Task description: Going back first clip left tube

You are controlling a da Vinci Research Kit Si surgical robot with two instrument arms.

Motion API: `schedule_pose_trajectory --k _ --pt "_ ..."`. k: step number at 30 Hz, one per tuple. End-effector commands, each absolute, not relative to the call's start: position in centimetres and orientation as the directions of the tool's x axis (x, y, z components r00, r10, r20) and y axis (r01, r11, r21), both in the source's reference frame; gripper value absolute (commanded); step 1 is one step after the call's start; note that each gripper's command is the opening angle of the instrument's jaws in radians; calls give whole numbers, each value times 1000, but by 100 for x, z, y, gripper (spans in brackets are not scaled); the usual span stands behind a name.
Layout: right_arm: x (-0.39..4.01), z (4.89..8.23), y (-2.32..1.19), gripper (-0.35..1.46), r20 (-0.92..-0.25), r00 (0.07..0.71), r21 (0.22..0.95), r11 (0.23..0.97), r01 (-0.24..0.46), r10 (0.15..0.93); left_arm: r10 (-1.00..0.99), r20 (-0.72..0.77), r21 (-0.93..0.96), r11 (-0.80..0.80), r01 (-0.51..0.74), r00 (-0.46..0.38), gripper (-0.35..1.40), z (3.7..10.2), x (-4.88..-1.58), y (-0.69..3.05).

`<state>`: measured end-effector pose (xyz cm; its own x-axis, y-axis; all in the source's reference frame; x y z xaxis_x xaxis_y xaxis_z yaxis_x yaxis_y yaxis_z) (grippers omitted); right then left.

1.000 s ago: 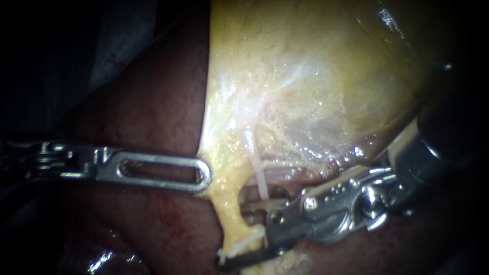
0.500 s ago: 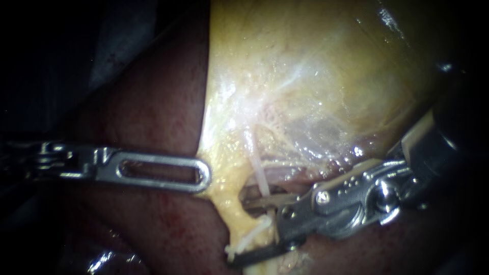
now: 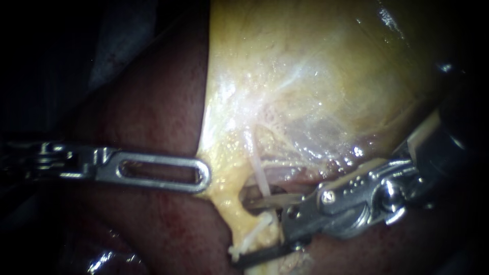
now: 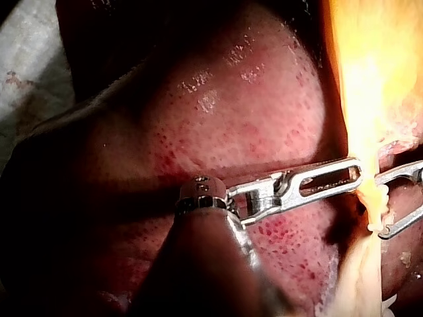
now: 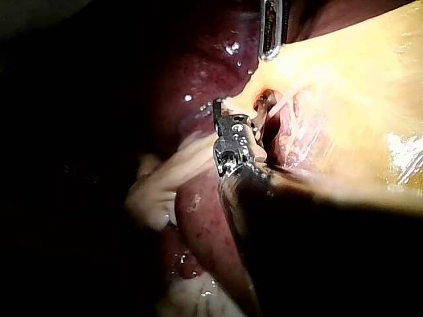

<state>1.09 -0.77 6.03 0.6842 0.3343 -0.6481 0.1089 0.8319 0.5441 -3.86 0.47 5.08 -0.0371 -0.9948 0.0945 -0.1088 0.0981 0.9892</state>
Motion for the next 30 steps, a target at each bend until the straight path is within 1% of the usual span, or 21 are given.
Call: schedule_pose_trajectory --k 1,17,30 --pt "108 603 -76 60 -648 684 545 832 109 334 -995 95 989 98 -109 -37 -35 507 -386 47" --pt "111 603 -78 60 -648 684 544 832 109 334 -995 95 989 98 -109 -37 -35 507 -385 47" --pt "139 620 -88 60 -652 680 542 833 108 336 -995 95 989 98 -108 -38 -35 505 -388 46"
